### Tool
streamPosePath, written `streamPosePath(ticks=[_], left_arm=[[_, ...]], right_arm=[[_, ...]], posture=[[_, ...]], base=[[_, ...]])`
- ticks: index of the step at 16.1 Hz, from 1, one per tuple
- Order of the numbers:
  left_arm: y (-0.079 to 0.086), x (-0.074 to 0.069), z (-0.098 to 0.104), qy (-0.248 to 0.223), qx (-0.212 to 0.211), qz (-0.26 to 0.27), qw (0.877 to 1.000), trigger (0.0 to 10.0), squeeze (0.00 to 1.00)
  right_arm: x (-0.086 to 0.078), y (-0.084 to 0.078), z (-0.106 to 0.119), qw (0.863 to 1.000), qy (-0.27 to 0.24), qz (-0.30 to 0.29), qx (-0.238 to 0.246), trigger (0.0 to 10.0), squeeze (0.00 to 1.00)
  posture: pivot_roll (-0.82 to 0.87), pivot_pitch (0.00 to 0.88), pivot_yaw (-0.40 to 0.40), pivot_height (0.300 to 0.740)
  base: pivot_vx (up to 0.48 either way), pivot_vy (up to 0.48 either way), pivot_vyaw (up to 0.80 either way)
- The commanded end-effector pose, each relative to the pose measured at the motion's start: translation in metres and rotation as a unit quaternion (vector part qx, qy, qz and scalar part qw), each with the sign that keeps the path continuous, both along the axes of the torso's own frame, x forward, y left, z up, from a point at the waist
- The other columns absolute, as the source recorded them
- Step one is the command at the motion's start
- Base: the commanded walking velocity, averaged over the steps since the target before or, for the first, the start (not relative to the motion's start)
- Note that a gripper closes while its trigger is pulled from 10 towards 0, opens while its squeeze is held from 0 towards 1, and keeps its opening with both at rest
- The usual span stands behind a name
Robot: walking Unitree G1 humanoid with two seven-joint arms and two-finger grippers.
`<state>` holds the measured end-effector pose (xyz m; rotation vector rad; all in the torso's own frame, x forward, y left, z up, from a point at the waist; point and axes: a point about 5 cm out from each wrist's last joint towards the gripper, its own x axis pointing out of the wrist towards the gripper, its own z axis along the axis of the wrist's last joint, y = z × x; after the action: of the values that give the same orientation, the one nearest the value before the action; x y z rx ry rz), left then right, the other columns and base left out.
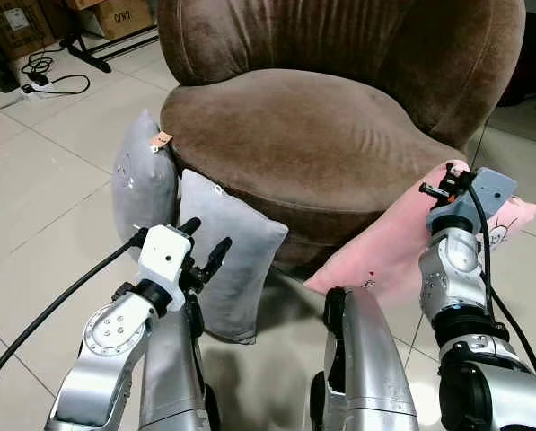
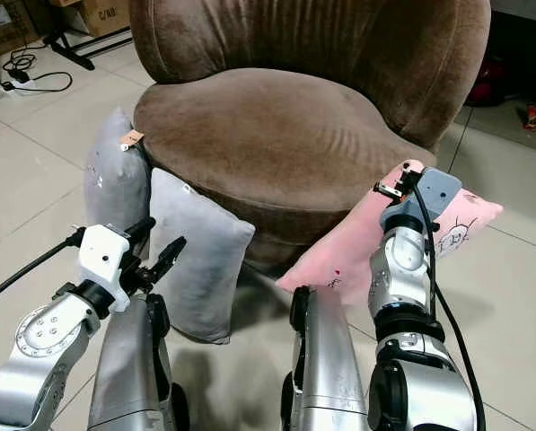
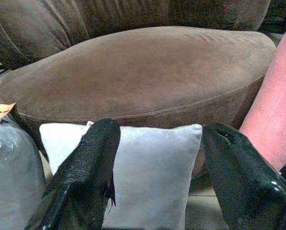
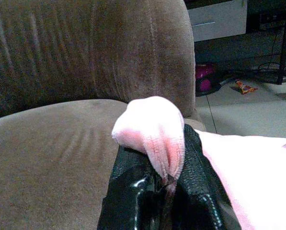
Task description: Move the pillow to the sofa from floor
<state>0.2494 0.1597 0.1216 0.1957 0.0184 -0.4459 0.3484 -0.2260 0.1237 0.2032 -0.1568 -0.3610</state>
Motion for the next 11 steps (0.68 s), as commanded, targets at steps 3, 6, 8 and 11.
streamPosePath(ticks=[3,6,8,11], left_arm=[[0.01,0.025,0.014,-0.093,0.013,0.139,0.986,10.0,0.0],[0.014,0.026,0.013,-0.096,0.015,0.152,0.984,10.0,0.0],[0.014,0.027,0.01,-0.089,0.028,0.153,0.984,10.0,0.0],[0.008,0.029,0.006,-0.085,0.018,0.131,0.988,10.0,0.0]], right_arm=[[-0.032,0.059,0.02,0.99,-0.045,0.124,-0.055,10.0,0.0],[-0.032,0.058,0.016,0.99,-0.036,0.123,-0.051,10.0,0.0],[-0.038,0.059,0.019,0.991,-0.024,0.126,-0.048,10.0,0.0],[-0.04,0.062,0.023,0.99,-0.012,0.13,-0.048,10.0,0.0]], posture=[[-0.01,0.0,-0.021,0.446],[-0.01,0.0,-0.027,0.476],[-0.01,0.0,-0.028,0.491],[0.0,0.0,-0.027,0.521]], base=[[0.0,0.0,0.0],[0.0,0.0,0.0],[0.0,0.0,0.0],[0.0,0.0,0.0]])
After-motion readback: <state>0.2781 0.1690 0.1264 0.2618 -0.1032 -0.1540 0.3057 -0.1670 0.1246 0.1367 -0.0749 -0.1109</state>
